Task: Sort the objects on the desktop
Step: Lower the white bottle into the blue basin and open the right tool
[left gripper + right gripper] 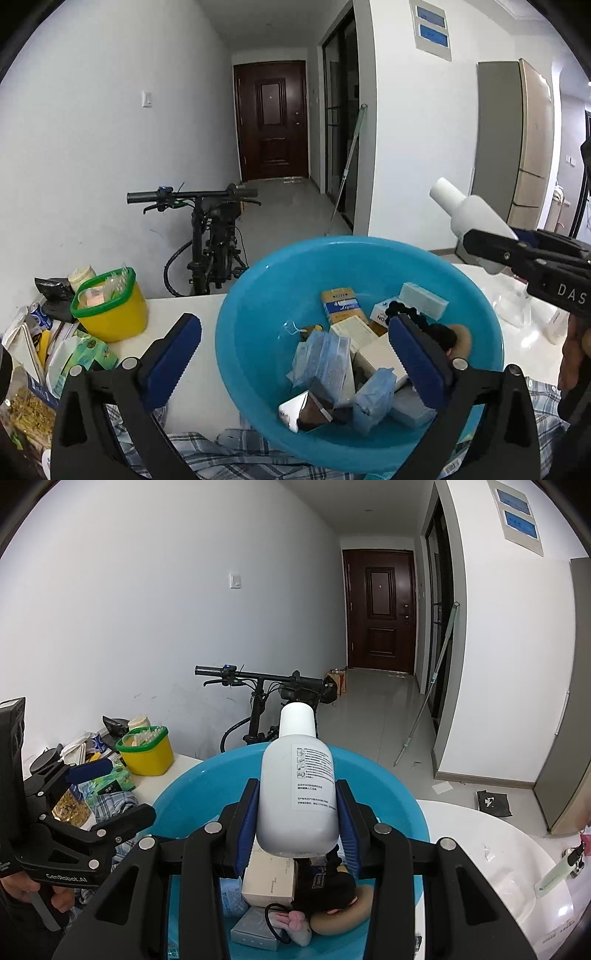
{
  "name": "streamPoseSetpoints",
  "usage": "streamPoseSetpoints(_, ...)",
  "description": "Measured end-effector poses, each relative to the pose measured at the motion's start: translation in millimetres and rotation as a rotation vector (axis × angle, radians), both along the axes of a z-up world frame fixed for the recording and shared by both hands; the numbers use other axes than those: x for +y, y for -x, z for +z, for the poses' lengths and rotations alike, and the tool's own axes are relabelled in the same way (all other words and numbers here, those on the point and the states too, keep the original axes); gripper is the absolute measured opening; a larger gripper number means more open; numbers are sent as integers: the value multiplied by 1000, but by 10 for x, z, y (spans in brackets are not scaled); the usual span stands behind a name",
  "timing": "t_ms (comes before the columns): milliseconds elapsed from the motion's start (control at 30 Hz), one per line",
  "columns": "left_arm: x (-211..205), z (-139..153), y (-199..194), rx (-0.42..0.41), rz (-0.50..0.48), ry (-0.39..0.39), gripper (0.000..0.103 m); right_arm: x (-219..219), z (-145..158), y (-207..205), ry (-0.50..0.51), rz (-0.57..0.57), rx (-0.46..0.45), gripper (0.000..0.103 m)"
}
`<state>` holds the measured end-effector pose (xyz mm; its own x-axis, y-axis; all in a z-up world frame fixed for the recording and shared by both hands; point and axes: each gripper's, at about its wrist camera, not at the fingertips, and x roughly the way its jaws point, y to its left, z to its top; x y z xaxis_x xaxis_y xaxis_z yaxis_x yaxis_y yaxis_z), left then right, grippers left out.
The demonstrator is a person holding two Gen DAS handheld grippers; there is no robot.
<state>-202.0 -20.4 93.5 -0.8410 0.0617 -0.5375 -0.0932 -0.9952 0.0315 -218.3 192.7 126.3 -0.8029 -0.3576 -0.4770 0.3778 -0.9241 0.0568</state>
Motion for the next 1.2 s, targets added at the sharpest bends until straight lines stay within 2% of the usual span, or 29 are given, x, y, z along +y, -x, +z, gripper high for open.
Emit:
streamPoseSetpoints(1067,1,2,-8,-17,4,-7,103,-83,-4,-4,6,19,-10,38)
streamPoseSetpoints(1100,0,2,-9,-17,3,-7,103,-68,19,-13,31,29,-8,61)
streamPoseSetpoints(1133,-1,2,-9,-17,3,-7,103,-49,37,-28,48,30,-3,96)
streamPoseSetpoints(1167,-6,5,-10,-18,5,-9,103,-35,57,-55,55,17,15,102)
streamPoseSetpoints(1200,-15,5,-7,-19,6,-11,103,-30,82,-76,53,10,30,103)
